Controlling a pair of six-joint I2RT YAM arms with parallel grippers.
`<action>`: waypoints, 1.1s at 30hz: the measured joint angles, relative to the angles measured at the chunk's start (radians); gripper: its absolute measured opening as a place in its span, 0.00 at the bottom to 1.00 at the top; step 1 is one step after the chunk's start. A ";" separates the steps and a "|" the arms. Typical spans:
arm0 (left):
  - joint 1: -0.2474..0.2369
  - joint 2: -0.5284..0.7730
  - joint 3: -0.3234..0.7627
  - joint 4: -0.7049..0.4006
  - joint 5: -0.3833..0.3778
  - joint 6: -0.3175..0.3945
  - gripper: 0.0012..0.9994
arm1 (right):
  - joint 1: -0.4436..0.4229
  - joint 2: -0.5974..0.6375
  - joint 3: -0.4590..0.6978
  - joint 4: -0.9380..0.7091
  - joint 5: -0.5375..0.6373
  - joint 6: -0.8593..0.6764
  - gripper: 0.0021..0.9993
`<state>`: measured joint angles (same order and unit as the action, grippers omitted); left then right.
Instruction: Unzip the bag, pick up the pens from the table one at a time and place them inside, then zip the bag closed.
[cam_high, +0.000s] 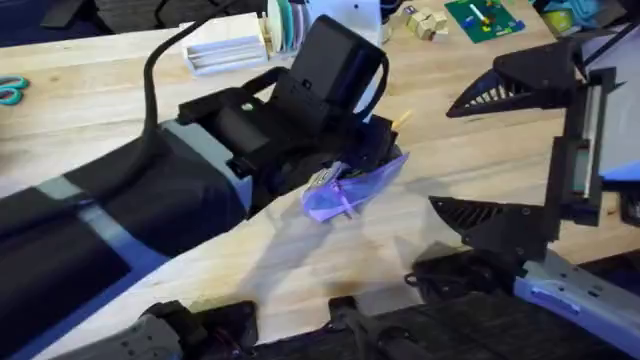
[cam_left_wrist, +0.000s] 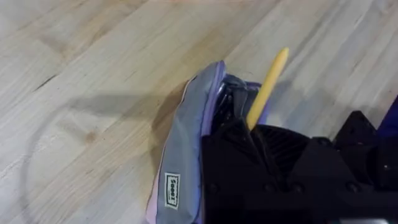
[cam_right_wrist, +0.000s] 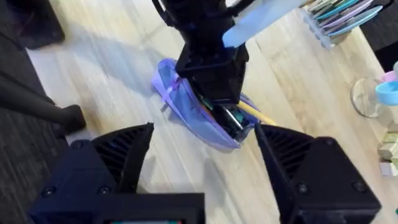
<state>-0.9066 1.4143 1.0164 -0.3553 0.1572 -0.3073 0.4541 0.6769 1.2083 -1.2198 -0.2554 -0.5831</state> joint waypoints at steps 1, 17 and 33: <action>0.000 0.000 0.000 0.000 -0.003 0.000 0.04 | 0.000 0.000 0.000 0.000 0.000 0.000 1.00; -0.042 0.128 0.000 -0.039 -0.002 -0.034 0.04 | 0.000 0.000 0.000 0.000 0.000 0.000 1.00; -0.042 0.158 0.010 -0.174 -0.077 0.003 0.32 | 0.000 0.000 0.000 0.000 0.000 0.000 1.00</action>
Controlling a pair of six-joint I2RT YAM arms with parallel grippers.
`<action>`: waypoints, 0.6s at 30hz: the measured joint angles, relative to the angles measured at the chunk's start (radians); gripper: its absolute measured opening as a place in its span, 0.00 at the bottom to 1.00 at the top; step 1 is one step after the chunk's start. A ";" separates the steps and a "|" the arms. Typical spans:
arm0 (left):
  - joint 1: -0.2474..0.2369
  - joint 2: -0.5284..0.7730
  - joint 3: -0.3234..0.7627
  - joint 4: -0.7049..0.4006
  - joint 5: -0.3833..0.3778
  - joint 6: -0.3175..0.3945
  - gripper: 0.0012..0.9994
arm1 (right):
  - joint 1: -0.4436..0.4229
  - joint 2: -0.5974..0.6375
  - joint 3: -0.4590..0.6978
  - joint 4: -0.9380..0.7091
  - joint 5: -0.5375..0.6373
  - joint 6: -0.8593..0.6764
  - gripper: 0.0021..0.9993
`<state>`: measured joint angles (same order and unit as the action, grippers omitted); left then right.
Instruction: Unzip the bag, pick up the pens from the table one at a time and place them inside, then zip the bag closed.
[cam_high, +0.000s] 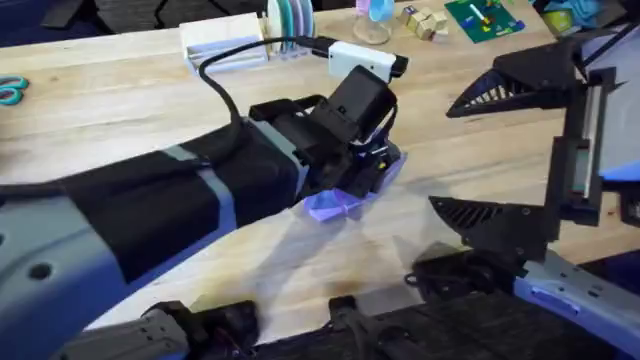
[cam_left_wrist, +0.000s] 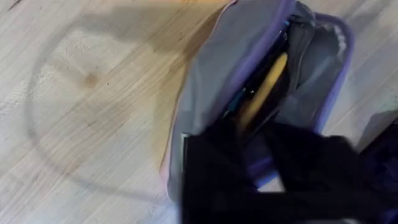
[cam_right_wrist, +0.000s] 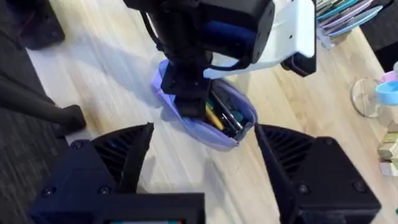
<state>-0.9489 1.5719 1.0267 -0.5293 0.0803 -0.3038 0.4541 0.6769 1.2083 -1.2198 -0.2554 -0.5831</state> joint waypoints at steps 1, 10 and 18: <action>0.000 0.000 0.000 0.002 0.001 0.000 0.48 | 0.000 0.000 0.000 0.000 0.000 0.000 1.00; -0.002 -0.006 0.018 -0.002 0.000 -0.001 0.99 | 0.000 0.000 0.000 0.000 0.000 0.000 1.00; 0.038 -0.172 0.023 -0.041 -0.005 0.073 0.99 | 0.000 0.000 0.000 -0.029 0.000 0.000 1.00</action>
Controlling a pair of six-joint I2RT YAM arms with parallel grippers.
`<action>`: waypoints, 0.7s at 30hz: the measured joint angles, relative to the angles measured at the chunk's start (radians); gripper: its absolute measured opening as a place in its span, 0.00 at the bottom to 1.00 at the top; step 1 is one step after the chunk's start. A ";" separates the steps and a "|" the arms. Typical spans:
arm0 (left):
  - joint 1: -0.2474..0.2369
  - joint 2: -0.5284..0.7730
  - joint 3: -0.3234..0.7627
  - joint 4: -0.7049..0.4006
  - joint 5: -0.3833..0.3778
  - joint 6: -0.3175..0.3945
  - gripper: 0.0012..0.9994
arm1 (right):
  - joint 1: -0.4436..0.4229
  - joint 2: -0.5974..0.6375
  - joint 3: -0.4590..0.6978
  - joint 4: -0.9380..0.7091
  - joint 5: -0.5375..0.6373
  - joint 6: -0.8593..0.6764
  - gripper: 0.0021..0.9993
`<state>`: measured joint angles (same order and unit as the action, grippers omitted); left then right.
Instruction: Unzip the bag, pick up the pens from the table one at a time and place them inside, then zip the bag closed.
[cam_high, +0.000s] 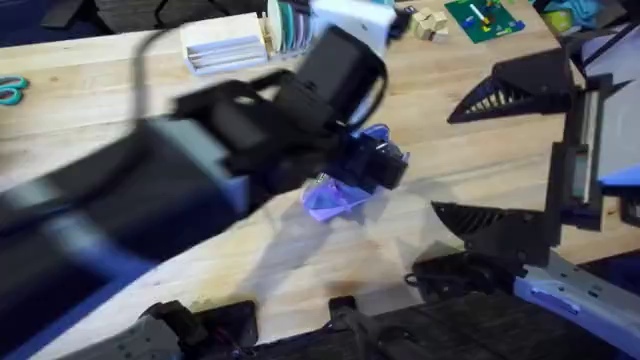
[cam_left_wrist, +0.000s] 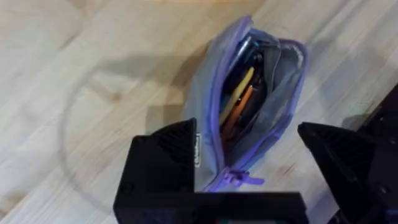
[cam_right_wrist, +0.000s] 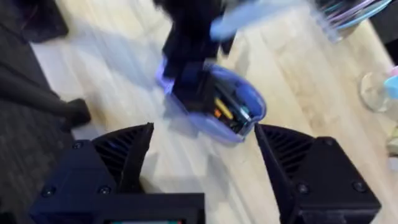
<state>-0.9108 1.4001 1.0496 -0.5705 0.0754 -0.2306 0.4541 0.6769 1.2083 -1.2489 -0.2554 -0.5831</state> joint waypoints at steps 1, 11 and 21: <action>0.014 -0.024 0.001 -0.012 -0.002 0.008 0.99 | 0.000 0.000 0.000 -0.014 0.000 0.000 1.00; 0.143 -0.220 0.010 -0.160 -0.020 0.179 0.99 | 0.000 0.000 0.000 -0.026 0.000 0.012 1.00; 0.197 -0.275 0.012 -0.250 -0.131 0.258 0.99 | 0.000 0.042 0.000 0.066 0.000 0.242 1.00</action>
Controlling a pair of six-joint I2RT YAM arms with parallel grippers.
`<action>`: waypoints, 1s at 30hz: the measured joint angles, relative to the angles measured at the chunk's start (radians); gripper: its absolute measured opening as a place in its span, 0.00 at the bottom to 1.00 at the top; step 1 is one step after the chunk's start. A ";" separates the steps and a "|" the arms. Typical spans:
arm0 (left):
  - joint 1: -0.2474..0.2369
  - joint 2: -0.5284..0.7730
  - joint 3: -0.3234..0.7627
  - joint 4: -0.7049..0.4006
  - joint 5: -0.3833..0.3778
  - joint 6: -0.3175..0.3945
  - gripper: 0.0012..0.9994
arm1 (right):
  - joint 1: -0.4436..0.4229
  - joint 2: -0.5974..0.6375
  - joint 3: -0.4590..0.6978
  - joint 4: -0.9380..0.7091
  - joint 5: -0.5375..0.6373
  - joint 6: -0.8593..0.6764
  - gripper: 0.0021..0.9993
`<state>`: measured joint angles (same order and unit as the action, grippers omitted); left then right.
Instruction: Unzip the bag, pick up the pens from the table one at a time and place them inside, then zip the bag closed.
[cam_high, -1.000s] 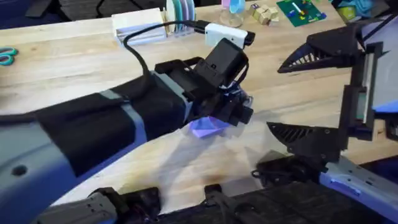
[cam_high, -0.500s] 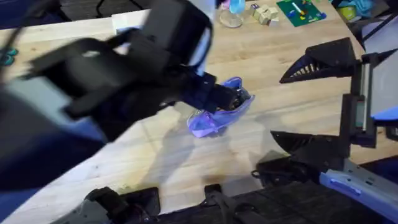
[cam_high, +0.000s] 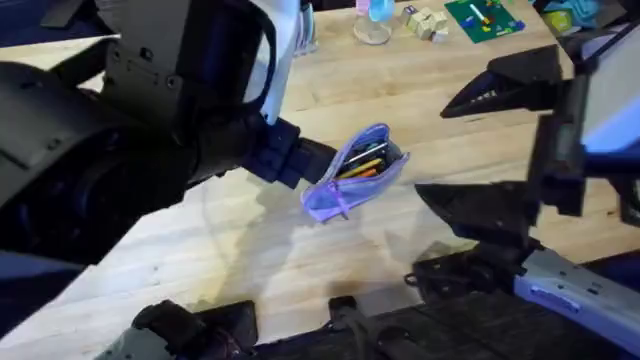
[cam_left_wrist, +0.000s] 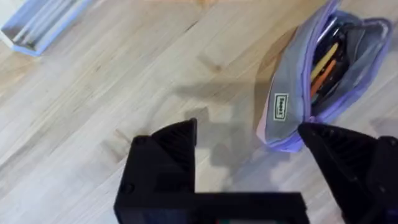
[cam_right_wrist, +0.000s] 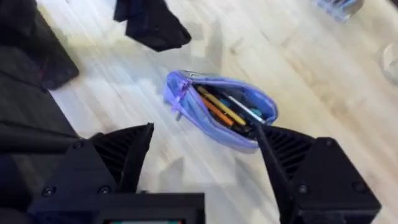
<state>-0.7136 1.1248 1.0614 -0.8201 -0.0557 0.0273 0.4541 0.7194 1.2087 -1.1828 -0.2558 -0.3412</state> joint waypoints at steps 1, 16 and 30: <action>0.000 0.000 0.000 -0.007 -0.012 0.002 0.99 | 0.000 0.011 0.000 0.000 -0.001 0.024 1.00; 0.124 0.000 0.000 -0.118 -0.015 0.258 0.99 | 0.000 0.095 0.000 -0.026 -0.046 0.217 1.00; 0.379 0.002 0.000 -0.229 0.458 0.799 0.99 | 0.000 0.192 -0.032 -0.019 -0.124 0.249 1.00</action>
<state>-0.3347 1.1272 1.0611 -1.0486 0.4021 0.8264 0.4541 0.9114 1.1764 -1.2020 -0.3802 -0.0918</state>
